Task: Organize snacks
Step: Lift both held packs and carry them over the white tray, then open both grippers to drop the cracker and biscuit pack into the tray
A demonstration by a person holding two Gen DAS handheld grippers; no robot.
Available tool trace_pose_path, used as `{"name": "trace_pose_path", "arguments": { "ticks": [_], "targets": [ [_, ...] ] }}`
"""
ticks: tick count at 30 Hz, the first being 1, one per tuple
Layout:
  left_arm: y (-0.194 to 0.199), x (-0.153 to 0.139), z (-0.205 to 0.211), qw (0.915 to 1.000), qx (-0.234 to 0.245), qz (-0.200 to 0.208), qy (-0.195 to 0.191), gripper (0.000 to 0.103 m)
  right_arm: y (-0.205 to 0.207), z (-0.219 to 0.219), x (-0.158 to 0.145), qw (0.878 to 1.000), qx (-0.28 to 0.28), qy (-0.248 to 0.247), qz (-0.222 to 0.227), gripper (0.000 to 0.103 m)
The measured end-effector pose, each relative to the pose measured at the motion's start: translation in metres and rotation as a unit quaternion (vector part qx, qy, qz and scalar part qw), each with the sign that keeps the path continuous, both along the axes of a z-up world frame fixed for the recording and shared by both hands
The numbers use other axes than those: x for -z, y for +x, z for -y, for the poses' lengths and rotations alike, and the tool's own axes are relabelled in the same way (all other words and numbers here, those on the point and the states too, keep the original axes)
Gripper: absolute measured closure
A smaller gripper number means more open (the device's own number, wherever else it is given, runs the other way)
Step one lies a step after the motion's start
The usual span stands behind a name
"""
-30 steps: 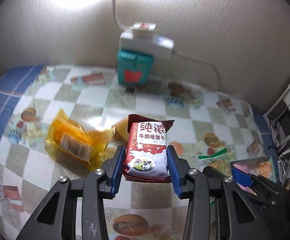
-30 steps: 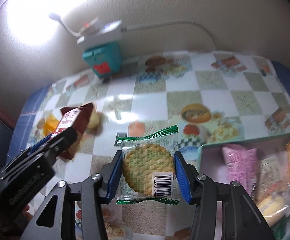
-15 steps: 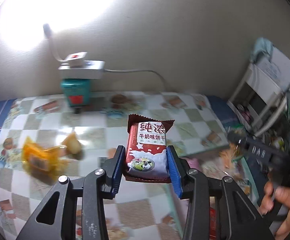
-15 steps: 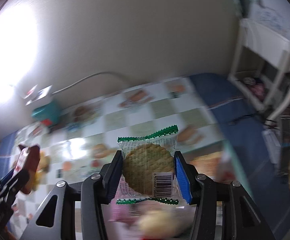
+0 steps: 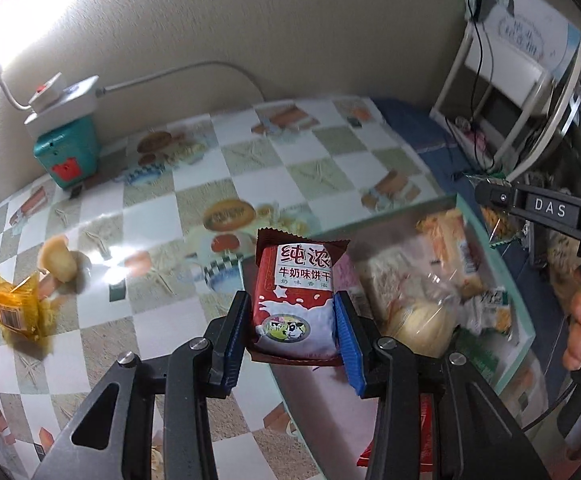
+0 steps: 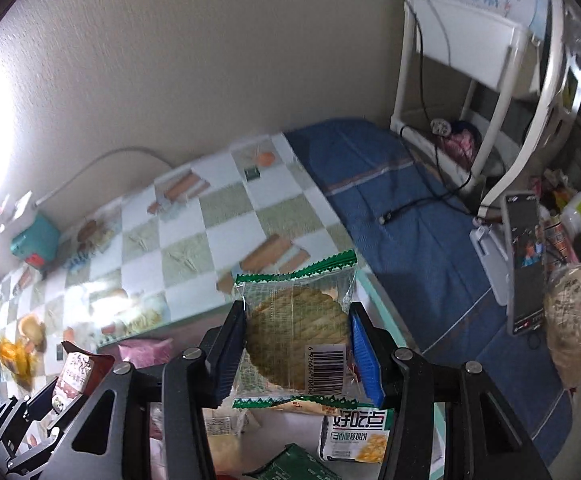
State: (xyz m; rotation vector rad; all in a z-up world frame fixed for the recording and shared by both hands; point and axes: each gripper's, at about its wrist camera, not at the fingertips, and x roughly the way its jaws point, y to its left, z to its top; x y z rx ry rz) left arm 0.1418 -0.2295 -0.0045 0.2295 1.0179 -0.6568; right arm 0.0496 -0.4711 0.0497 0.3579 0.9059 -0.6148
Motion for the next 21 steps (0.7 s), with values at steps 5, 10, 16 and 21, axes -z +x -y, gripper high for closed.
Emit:
{"name": "trace_pose_path", "arguments": {
  "ticks": [5, 10, 16, 21],
  "targets": [
    [0.000, 0.013, 0.002, 0.9996, 0.003, -0.019, 0.020, 0.060, 0.006, 0.001, 0.018, 1.000, -0.008, 0.017, -0.023, 0.050],
    [-0.002, 0.023, 0.007, 0.9983, 0.018, -0.054, 0.016, 0.060, 0.012, -0.002, 0.029, 0.999, -0.018, 0.027, -0.038, 0.050],
    [-0.008, 0.030, 0.014, 0.9962, 0.036, -0.079, 0.008, 0.060, 0.018, -0.007, 0.035, 0.998, -0.028, 0.028, -0.051, 0.049],
    [-0.012, 0.032, 0.020, 0.9960, 0.042, -0.076, 0.021, 0.060, 0.021, -0.009, 0.038, 0.997, -0.033, 0.030, -0.057, 0.047]
  ]
}}
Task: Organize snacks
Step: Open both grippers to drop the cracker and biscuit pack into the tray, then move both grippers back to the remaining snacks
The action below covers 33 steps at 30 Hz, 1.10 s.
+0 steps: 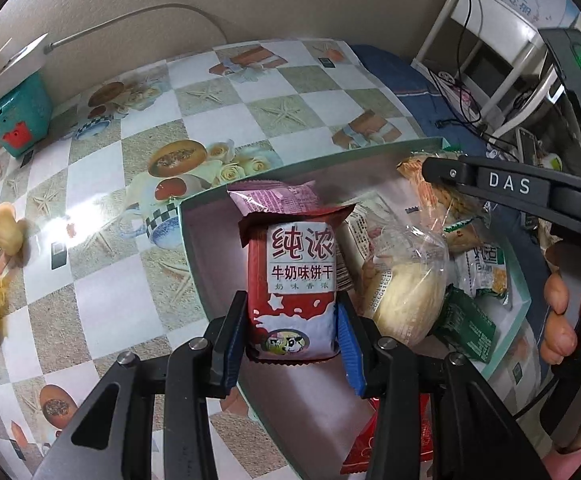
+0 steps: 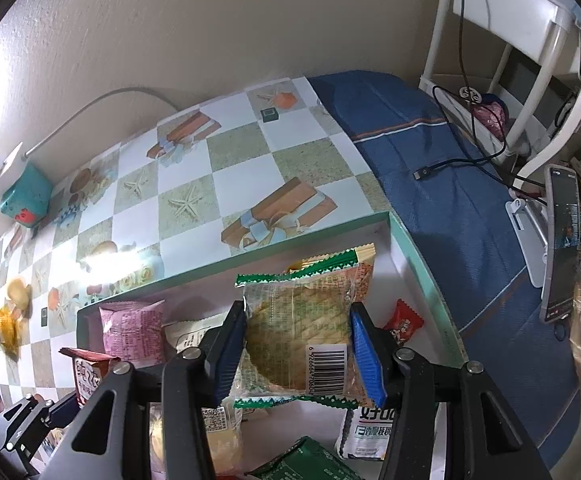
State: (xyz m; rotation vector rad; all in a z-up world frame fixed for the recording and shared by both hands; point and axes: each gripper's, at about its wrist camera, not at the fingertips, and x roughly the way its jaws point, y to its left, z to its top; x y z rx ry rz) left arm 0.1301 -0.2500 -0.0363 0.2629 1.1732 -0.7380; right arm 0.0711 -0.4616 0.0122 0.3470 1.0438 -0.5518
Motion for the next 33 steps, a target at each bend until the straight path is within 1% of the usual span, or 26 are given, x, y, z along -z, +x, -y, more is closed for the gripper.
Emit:
{"name": "trace_pose_path", "arguments": {
  "ticks": [2, 3, 4, 6, 8, 12, 14, 15, 16, 18, 19, 21, 22, 23, 24, 26, 28, 29, 30, 31, 33],
  "targets": [
    [0.001, -0.002, -0.001, 1.0000, -0.002, 0.002, 0.001, 0.059, 0.001, 0.000, 0.000, 1.000, 0.000, 0.003, 0.001, 0.043],
    [0.002, -0.003, -0.001, 1.0000, -0.004, 0.002, 0.001, 0.058, 0.000, 0.000, 0.000, 1.000, 0.001, 0.003, 0.002, 0.038],
    [0.002, -0.004, -0.003, 1.0000, -0.007, 0.002, 0.000, 0.056, 0.001, 0.001, -0.001, 1.000, 0.000, 0.003, 0.003, 0.036],
    [0.003, -0.007, -0.005, 0.9999, -0.011, 0.005, -0.001, 0.051, 0.000, 0.001, -0.002, 1.000, 0.001, 0.002, 0.006, 0.036],
    [0.004, -0.011, -0.008, 0.9999, -0.013, 0.009, -0.004, 0.050, 0.000, 0.000, -0.004, 1.000, 0.001, 0.000, 0.009, 0.036],
    [0.005, -0.018, -0.011, 0.9997, -0.017, 0.016, -0.009, 0.045, -0.001, -0.001, -0.009, 1.000, 0.003, -0.002, 0.015, 0.036],
    [0.005, -0.024, -0.013, 0.9995, -0.019, 0.022, -0.015, 0.044, -0.001, -0.001, -0.011, 1.000, 0.003, -0.003, 0.017, 0.036],
    [0.005, -0.026, -0.015, 0.9994, -0.020, 0.024, -0.016, 0.042, -0.001, -0.001, -0.012, 1.000, 0.002, -0.004, 0.017, 0.032],
    [0.006, -0.029, -0.017, 0.9991, -0.026, 0.028, -0.019, 0.041, -0.001, -0.001, -0.012, 1.000, 0.001, -0.004, 0.018, 0.025],
    [0.010, -0.037, -0.025, 0.9979, -0.046, 0.040, -0.021, 0.034, 0.000, -0.003, -0.014, 1.000, -0.002, -0.006, 0.021, 0.023],
    [0.012, -0.038, -0.027, 0.9974, -0.053, 0.044, -0.022, 0.033, 0.000, -0.004, -0.014, 1.000, -0.004, -0.006, 0.022, 0.023],
    [0.019, -0.041, -0.037, 0.9952, -0.081, 0.049, -0.023, 0.027, 0.001, -0.005, -0.014, 1.000, -0.008, -0.006, 0.021, 0.021],
    [0.023, -0.041, -0.042, 0.9940, -0.095, 0.049, -0.023, 0.027, 0.002, -0.006, -0.014, 1.000, -0.009, -0.007, 0.021, 0.015],
    [0.027, -0.040, -0.046, 0.9929, -0.106, 0.049, -0.023, 0.027, 0.002, -0.007, -0.014, 1.000, -0.011, -0.008, 0.020, 0.012],
    [0.030, -0.040, -0.050, 0.9918, -0.116, 0.049, -0.023, 0.027, 0.003, -0.008, -0.015, 1.000, -0.013, -0.010, 0.021, 0.011],
    [0.036, -0.039, -0.059, 0.9883, -0.141, 0.055, -0.016, 0.026, 0.004, -0.010, -0.015, 1.000, -0.015, -0.011, 0.022, 0.011],
    [0.042, -0.040, -0.069, 0.9849, -0.163, 0.057, -0.016, 0.022, 0.005, -0.014, -0.017, 0.999, -0.021, -0.011, 0.025, 0.010],
    [0.044, -0.041, -0.074, 0.9828, -0.174, 0.058, -0.019, 0.018, 0.006, -0.016, -0.017, 0.999, -0.024, -0.012, 0.025, 0.009],
    [0.046, -0.042, -0.079, 0.9810, -0.184, 0.058, -0.022, 0.016, 0.007, -0.018, -0.017, 0.999, -0.026, -0.013, 0.025, 0.002],
    [0.049, -0.043, -0.083, 0.9790, -0.193, 0.060, -0.025, 0.015, 0.008, -0.021, -0.018, 0.999, -0.029, -0.017, 0.027, 0.000],
    [0.053, -0.045, -0.094, 0.9739, -0.216, 0.066, -0.028, 0.014, 0.011, -0.026, -0.020, 0.999, -0.034, -0.021, 0.029, 0.000]
  ]
}}
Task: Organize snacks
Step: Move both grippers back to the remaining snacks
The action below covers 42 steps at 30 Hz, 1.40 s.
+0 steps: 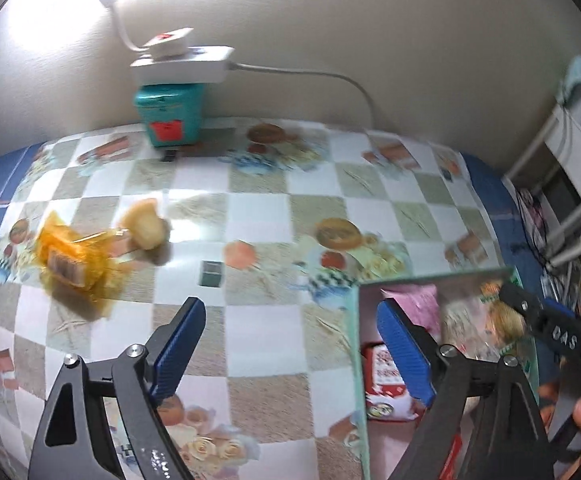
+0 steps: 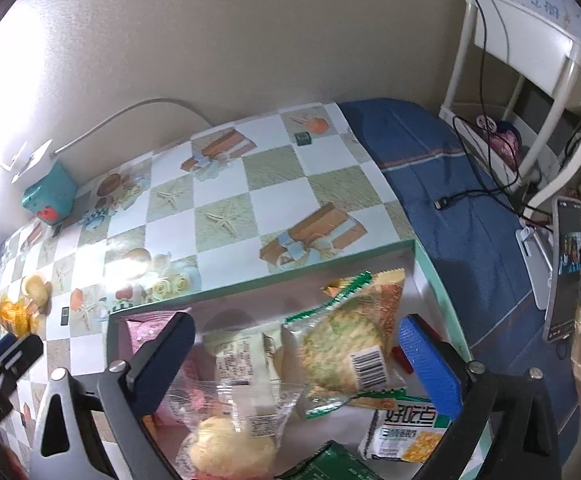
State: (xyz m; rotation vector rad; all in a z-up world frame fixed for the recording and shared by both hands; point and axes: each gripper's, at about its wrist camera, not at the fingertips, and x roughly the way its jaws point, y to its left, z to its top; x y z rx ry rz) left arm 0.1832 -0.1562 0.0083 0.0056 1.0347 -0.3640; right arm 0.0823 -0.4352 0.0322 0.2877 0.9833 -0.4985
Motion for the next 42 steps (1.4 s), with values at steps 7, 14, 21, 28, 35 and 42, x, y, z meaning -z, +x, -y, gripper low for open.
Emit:
{"name": "trace_pose_path", "arguments": {
  "ticks": [7, 14, 21, 28, 35, 42],
  "targets": [
    [0.014, -0.001, -0.035, 0.9982, -0.058, 0.007, -0.013, 0.011, 0.017, -0.034, -0.001, 0.999, -0.042, -0.004, 0.004, 0.000],
    [0.028, 0.000, -0.092, 0.9897, -0.137, 0.005, -0.042, 0.010, 0.034, -0.071, 0.000, 0.996, -0.083, 0.008, 0.014, 0.000],
    [0.036, 0.007, -0.155, 0.9746, -0.218, 0.005, -0.050, 0.010, 0.050, -0.112, 0.005, 0.992, -0.125, 0.021, 0.014, 0.000],
    [0.040, 0.013, -0.194, 0.9646, -0.257, 0.001, -0.058, 0.009, 0.068, -0.156, 0.016, 0.986, -0.160, 0.040, 0.012, 0.000],
    [0.046, 0.033, -0.218, 0.9562, -0.275, -0.032, -0.095, 0.009, 0.091, -0.189, 0.025, 0.983, -0.176, 0.057, 0.014, 0.000],
    [0.061, 0.040, -0.222, 0.9482, -0.271, -0.044, -0.160, 0.009, 0.130, -0.208, 0.032, 0.977, -0.180, 0.106, 0.029, 0.000]
  ]
}}
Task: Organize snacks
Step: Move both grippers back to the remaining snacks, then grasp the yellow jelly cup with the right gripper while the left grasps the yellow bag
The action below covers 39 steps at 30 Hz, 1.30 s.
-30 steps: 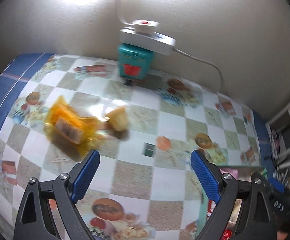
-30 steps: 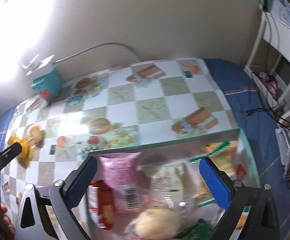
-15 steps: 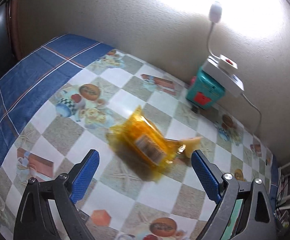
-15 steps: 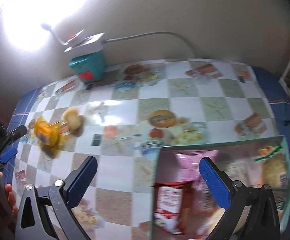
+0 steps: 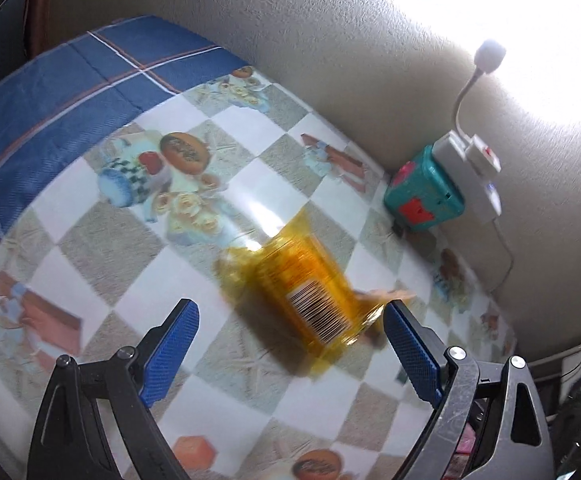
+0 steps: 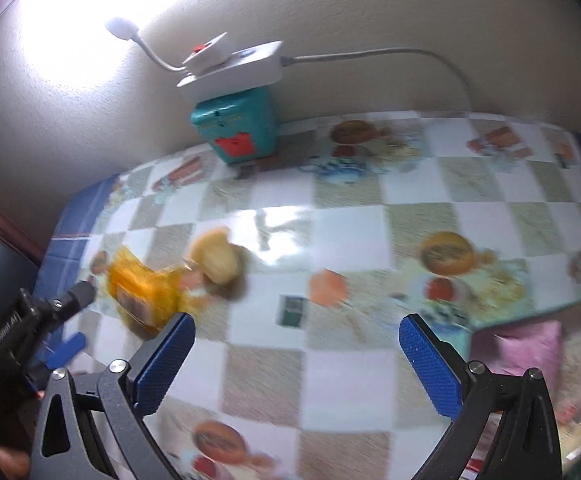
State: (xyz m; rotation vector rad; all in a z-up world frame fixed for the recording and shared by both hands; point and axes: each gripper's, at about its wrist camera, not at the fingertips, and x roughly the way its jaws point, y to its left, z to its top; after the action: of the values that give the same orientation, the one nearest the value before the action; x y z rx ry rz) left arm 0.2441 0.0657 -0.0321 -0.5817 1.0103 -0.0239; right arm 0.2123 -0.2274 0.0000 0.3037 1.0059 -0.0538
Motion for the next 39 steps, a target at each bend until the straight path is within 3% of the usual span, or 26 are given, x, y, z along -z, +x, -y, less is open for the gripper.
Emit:
{"name": "trace_pose_path", "arguments": {
  "ticks": [2, 6, 9, 13, 17, 21, 28, 32, 35, 39],
  "targets": [
    [0.007, 0.003, 0.004, 1.0000, 0.007, -0.001, -0.003, 0.009, 0.013, -0.006, 0.002, 1.000, -0.009, 0.010, 0.000, 0.000],
    [0.020, 0.014, 0.004, 0.9996, 0.002, -0.012, -0.025, 0.009, 0.035, -0.017, 0.010, 1.000, -0.014, -0.022, -0.004, 0.000],
    [0.028, 0.016, 0.008, 0.9998, 0.004, -0.008, -0.019, 0.009, 0.049, -0.019, 0.025, 1.000, -0.021, 0.006, -0.013, 0.001],
    [0.035, 0.022, 0.011, 0.9996, 0.011, -0.018, -0.018, 0.010, 0.060, -0.027, 0.037, 0.999, -0.034, 0.000, -0.019, 0.014],
    [0.042, 0.034, 0.010, 0.9989, 0.005, -0.041, -0.023, 0.010, 0.069, -0.037, 0.043, 0.999, -0.049, 0.012, -0.017, 0.018],
    [0.046, 0.035, 0.013, 0.9987, 0.014, -0.043, -0.023, 0.010, 0.077, -0.054, 0.041, 0.997, -0.075, -0.014, -0.009, 0.023],
    [0.051, 0.033, 0.020, 0.9985, 0.019, -0.048, -0.016, 0.011, 0.084, -0.067, 0.039, 0.994, -0.102, -0.041, -0.003, 0.045],
    [0.052, 0.039, 0.021, 0.9980, 0.015, -0.056, -0.024, 0.024, 0.085, -0.069, 0.044, 0.994, -0.105, -0.040, -0.007, 0.055],
    [0.050, 0.038, 0.022, 0.9982, 0.013, -0.057, -0.013, 0.039, 0.084, -0.068, 0.043, 0.994, -0.107, -0.040, -0.002, 0.056],
    [0.047, 0.038, 0.023, 0.9984, 0.012, -0.053, -0.016, 0.049, 0.081, -0.063, 0.043, 0.995, -0.100, -0.029, -0.002, 0.056]
  ]
}}
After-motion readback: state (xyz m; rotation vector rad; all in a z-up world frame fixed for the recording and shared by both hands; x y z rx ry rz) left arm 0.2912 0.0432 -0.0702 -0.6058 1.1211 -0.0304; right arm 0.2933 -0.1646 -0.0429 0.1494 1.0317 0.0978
